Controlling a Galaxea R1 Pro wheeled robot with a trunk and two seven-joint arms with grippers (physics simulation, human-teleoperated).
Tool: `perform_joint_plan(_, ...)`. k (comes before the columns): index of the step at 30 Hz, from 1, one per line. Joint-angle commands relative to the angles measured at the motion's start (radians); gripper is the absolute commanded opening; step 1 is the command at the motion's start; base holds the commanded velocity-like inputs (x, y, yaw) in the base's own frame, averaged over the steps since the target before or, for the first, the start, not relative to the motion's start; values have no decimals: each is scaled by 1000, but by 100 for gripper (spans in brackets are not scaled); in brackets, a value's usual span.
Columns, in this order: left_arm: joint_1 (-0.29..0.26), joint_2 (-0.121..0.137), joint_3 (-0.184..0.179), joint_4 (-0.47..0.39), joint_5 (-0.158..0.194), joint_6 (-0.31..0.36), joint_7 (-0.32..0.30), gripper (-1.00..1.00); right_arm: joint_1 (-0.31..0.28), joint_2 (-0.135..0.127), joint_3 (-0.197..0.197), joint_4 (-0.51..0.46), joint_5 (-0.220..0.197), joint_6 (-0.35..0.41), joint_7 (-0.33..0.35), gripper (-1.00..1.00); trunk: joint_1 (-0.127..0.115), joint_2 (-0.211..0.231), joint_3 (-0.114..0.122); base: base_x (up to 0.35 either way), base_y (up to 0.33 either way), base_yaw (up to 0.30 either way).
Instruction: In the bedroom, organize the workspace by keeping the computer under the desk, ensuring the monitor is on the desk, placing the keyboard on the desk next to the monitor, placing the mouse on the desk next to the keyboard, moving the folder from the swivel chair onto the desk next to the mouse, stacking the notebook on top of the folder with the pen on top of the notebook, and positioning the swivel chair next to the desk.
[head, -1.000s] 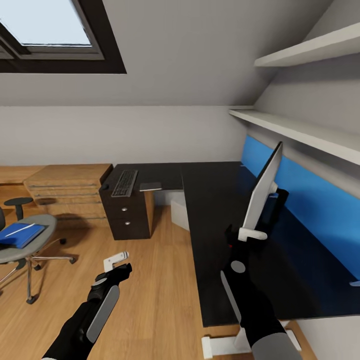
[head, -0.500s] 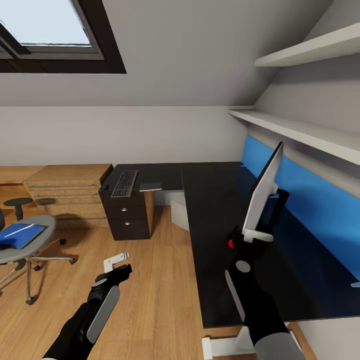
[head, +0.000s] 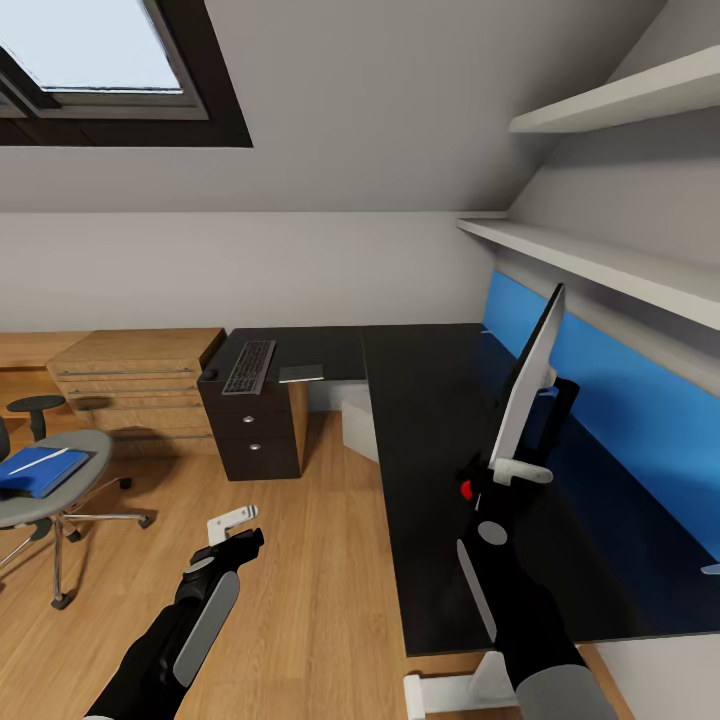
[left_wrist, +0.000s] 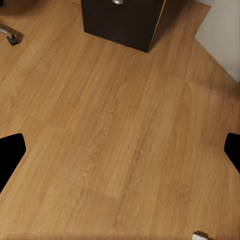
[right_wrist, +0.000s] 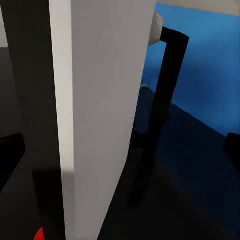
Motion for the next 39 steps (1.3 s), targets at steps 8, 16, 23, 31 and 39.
perform_joint_plan(8, -1, 1, -4, -2, 8, 2, 10, 100, -1, -1, 1, -1, 8, 6, -10, 100, 0, -1, -2, 0, -70, 0)
perform_joint_plan(16, -1, 1, -4, -2, 9, 2, 9, 100, 0, -1, 1, -1, 8, 6, -13, 100, 0, -1, -2, -14, -81, 0)
perform_joint_plan(23, -1, 1, -4, -2, 8, 2, 11, 100, 0, 0, 1, -1, 8, 6, -13, 100, 0, -1, -2, -202, -202, 0)
perform_joint_plan(31, -1, 1, -5, -2, 7, 2, 11, 100, -1, 0, 1, 0, 8, 6, -13, 100, 0, -1, -2, -244, -240, 0)
perform_joint_plan(39, -1, 1, -3, -2, 7, 1, 8, 100, -1, -1, 1, 0, 8, 6, -12, 100, 0, -1, -2, -117, -240, 0)
